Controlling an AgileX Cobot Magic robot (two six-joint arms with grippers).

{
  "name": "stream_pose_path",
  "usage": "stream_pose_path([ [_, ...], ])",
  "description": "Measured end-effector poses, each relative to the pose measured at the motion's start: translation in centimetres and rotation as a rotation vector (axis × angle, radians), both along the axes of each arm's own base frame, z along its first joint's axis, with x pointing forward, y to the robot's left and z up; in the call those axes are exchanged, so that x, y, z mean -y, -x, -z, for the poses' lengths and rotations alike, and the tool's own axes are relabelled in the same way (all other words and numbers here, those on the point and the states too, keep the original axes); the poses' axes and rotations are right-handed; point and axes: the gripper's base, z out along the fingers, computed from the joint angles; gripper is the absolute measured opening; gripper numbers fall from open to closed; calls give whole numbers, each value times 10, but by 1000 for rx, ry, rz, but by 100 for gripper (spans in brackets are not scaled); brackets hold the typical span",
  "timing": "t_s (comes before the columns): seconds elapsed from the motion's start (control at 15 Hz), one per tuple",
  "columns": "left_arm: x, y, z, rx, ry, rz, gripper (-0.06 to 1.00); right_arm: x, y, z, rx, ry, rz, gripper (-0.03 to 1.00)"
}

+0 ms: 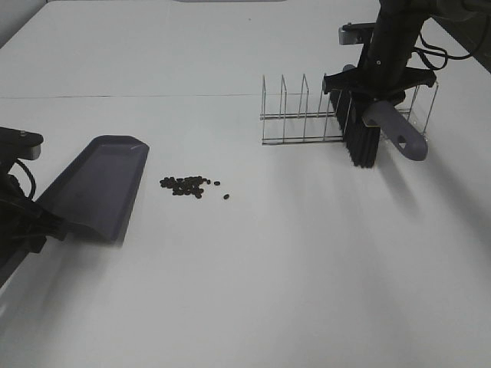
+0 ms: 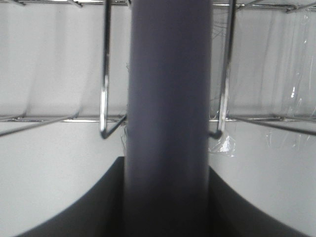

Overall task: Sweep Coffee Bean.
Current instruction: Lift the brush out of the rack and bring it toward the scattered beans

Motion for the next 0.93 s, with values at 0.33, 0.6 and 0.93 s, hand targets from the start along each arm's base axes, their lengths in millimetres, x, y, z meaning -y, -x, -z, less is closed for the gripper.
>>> stream_pose_path([
  [0.33, 0, 1, 0, -12, -5, 0, 33, 1, 7, -43, 52, -4, 15, 35],
  [0.6, -1, 2, 0, -18, -8, 0, 33, 3, 17, -65, 30, 1, 24, 35],
  [0.93, -2, 1, 0, -16, -23, 19, 33, 4, 32, -121, 133, -18, 25, 35],
])
